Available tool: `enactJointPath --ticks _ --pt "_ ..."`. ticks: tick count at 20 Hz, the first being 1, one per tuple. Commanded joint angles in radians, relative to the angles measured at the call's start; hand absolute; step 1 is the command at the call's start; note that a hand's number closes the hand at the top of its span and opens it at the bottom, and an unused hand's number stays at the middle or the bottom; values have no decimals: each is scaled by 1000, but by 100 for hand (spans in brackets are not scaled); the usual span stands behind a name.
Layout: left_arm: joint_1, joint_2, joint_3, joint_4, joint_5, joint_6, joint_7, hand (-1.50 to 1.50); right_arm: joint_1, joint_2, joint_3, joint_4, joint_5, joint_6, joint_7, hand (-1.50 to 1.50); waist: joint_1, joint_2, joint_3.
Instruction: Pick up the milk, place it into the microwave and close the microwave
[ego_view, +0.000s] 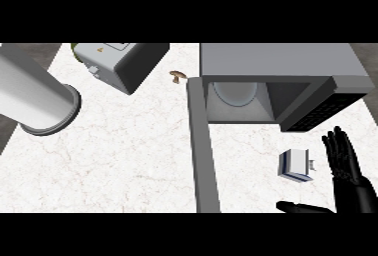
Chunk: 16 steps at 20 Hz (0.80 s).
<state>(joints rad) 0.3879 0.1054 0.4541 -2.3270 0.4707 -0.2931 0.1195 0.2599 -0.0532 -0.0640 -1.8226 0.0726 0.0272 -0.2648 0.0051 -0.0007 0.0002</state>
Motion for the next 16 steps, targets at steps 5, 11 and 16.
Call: enactJointPath --ticks 5,11,16 --pt "29 -20 50 -27 54 -67 4 -150 -23 -45 -130 262 -42 27 -182 -150 -1 0 0" --pt "43 -48 74 -41 64 -88 19 -150 -36 -82 -177 432 -44 69 -320 -150 0 0 0" --pt "48 -46 124 -9 66 -138 -20 -150 -127 -107 -200 655 -38 97 -433 -150 3 0 0"
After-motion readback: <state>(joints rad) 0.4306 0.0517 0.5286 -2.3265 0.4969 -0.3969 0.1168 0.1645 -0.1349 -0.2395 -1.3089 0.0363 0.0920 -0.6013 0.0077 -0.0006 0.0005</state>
